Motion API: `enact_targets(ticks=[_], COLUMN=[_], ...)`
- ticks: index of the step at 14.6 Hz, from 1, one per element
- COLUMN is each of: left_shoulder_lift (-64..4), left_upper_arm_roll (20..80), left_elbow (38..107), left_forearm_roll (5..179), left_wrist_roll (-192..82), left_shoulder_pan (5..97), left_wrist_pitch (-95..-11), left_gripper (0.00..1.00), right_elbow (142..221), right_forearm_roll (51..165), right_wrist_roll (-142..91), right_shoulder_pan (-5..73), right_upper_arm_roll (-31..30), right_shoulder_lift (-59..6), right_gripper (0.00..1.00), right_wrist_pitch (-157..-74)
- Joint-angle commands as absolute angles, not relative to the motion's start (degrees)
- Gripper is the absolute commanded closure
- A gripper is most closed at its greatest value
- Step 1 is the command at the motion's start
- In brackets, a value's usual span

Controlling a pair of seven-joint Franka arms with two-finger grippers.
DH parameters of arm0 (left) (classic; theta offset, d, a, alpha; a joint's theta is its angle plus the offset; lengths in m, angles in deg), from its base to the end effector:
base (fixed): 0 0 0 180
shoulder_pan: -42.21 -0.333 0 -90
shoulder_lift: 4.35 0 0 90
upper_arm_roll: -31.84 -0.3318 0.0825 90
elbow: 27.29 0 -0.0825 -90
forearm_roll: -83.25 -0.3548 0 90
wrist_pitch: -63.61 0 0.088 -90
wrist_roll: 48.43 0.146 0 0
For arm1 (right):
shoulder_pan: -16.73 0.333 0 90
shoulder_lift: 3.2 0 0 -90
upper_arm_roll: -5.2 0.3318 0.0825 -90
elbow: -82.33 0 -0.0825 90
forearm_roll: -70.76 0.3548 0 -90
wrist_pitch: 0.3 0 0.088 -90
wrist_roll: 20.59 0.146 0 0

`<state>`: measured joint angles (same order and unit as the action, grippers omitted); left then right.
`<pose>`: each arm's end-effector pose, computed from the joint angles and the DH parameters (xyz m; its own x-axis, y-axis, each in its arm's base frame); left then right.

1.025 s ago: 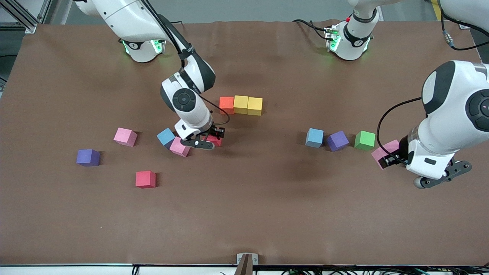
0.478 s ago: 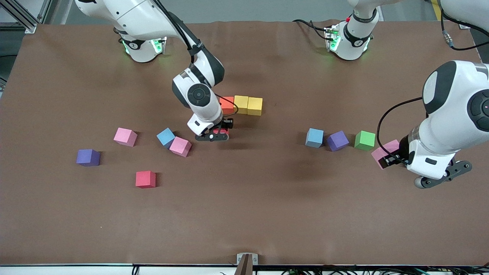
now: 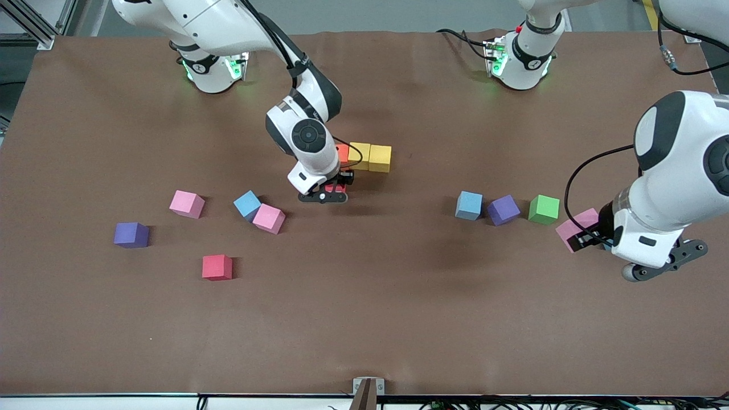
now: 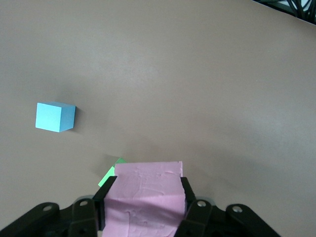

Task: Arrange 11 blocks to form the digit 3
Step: 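Carry the red block below the orange block with the right gripper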

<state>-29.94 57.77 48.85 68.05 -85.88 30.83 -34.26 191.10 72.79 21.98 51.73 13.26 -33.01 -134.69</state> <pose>0.6536 -0.0783 0.4752 0.9224 0.3855 0.0239 0.3862 -0.9196 -0.0720 0.4475 0.4157 0.2194 0.9929 -0.0317 -0.1150 -0.0343 -0.9992 -0.0208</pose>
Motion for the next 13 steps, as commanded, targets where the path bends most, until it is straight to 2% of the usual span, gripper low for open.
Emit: enact_targets(ticks=[1, 13], left_shoulder_lift=[-28.1, -28.1], left_upper_arm_roll=[57.8, 57.9], left_elbow=[50.0, 49.9], left_forearm_roll=[69.8, 69.5], left_wrist_roll=[-84.6, -84.8], left_shoulder_pan=[29.7, 30.3], left_wrist_pitch=[-33.5, -33.0], left_gripper=[0.83, 0.82], right_elbow=[191.1, 191.7], right_forearm_roll=[73.7, 72.8], right_wrist_roll=[22.8, 22.1], right_shoulder_pan=[52.7, 53.8], right_upper_arm_roll=[12.8, 12.5], right_shoulder_lift=[-33.4, -34.0], right_gripper=[0.74, 0.74], right_wrist_pitch=[-134.6, -134.5])
